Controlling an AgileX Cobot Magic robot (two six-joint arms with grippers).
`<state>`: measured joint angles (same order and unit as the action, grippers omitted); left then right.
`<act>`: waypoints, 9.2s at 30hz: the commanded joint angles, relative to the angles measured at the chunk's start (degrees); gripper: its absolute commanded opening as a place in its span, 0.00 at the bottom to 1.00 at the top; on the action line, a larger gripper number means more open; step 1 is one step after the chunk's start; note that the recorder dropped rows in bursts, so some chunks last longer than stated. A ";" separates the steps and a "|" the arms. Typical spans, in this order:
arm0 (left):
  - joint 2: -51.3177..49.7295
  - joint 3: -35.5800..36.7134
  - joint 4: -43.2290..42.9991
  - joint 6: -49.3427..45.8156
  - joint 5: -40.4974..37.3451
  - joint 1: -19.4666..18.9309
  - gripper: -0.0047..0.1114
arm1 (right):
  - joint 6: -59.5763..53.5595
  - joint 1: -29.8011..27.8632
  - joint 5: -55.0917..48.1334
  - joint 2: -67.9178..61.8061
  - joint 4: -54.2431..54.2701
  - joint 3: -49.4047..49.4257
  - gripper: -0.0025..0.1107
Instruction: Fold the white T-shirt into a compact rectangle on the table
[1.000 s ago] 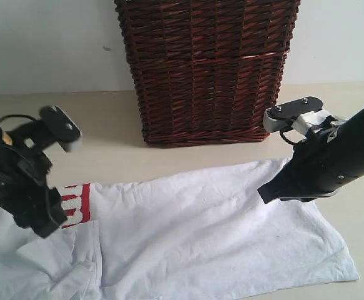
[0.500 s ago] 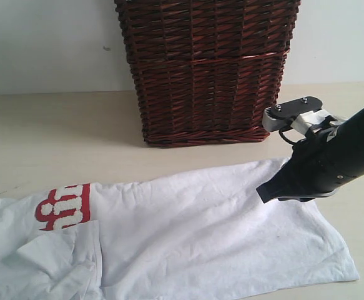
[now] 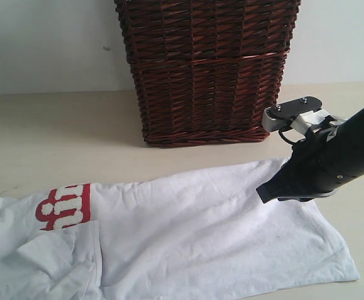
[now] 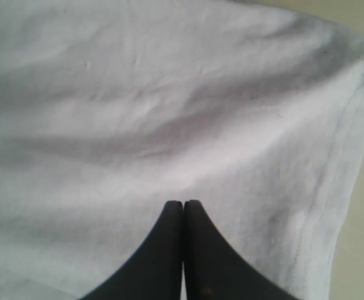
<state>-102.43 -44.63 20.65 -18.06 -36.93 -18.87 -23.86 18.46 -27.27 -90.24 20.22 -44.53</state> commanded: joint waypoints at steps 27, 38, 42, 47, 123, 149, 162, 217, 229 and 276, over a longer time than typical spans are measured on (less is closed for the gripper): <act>-2.16 -5.25 17.35 -17.53 -8.63 0.16 0.04 | -0.46 0.15 0.25 0.42 0.51 0.21 0.02; 7.70 -15.51 -13.62 6.70 -15.37 0.02 0.04 | -0.46 0.15 0.02 0.84 1.02 0.21 0.02; 9.32 -24.81 -21.50 13.34 -22.88 0.02 0.04 | -3.00 0.15 -0.23 1.88 3.70 0.21 0.02; 9.83 -37.39 -21.28 15.48 -31.99 1.30 0.04 | -10.29 0.15 -1.54 2.11 10.11 0.21 0.02; 25.81 -22.85 -10.52 10.20 0.42 61.14 0.04 | -15.49 0.15 7.14 18.44 17.55 8.17 0.02; 94.91 10.95 -12.50 9.07 19.95 61.14 0.04 | 0.16 -1.02 10.30 90.24 14.85 15.36 0.02; 99.95 11.33 -15.83 8.93 19.77 61.14 0.04 | 3.03 -18.92 10.35 90.24 11.81 15.36 0.02; 102.37 15.66 -18.91 9.04 20.91 58.53 0.04 | 3.66 -20.42 13.23 90.24 15.54 23.57 0.02; 102.43 33.97 -21.53 31.57 36.93 27.36 0.04 | 3.66 -20.42 13.23 90.24 15.54 23.57 0.02; 102.43 44.63 -21.77 22.77 17.70 15.82 0.04 | 3.66 -20.42 13.23 90.24 15.54 23.57 0.02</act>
<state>-0.31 -0.12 -1.03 5.00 -19.47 -2.91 -20.25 -2.02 -14.13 -0.09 35.64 -21.14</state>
